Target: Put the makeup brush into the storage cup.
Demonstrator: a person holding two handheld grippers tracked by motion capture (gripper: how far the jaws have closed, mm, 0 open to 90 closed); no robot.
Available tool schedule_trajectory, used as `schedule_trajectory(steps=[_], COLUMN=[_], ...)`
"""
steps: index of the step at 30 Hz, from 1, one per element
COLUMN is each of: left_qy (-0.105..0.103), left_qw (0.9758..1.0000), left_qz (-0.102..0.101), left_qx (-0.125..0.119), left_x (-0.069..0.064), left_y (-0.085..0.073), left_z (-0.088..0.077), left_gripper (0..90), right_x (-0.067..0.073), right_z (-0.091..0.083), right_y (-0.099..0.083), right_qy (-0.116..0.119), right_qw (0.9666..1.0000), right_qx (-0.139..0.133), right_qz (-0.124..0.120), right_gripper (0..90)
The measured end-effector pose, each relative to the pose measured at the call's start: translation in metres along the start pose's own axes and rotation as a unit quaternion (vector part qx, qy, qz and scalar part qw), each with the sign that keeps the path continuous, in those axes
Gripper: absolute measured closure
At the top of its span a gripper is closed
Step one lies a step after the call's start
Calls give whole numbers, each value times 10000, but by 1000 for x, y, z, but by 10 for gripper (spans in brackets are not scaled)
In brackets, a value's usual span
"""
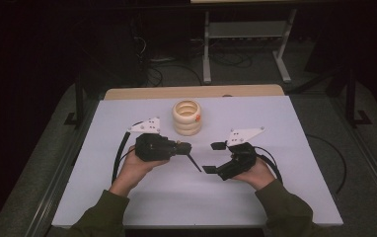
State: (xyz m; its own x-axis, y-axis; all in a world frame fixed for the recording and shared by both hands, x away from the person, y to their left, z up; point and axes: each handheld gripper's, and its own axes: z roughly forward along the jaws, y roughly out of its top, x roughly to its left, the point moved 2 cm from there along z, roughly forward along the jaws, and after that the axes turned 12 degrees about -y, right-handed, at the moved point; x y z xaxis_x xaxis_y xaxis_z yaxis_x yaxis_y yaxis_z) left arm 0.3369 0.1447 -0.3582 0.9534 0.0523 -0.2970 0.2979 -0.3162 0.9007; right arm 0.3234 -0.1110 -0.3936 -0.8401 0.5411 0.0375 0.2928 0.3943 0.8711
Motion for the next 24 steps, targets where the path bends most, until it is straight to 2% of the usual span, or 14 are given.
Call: schedule_trajectory(steps=[2,8,19,24], left_qy=[31,185,438,566], left_qw=[10000,9998,9990,9984], left_qz=[8,-7,-82,-50], left_qx=[-42,31,6,14], left_x=[0,4,12,14], left_y=[0,1,2,7], left_z=[-1,-7,-12,-15], left_gripper=[836,836,836,836], right_x=[-1,-4,-5,-7], right_z=[-4,-16,-38,-48], right_y=[-1,-9,-22,-30], right_qy=[-152,-373,-603,-744], right_qw=[9999,9992,9980,9971], right_qx=[32,57,30,-27], right_qz=[27,99,188,167], right_gripper=[128,82,47,42])
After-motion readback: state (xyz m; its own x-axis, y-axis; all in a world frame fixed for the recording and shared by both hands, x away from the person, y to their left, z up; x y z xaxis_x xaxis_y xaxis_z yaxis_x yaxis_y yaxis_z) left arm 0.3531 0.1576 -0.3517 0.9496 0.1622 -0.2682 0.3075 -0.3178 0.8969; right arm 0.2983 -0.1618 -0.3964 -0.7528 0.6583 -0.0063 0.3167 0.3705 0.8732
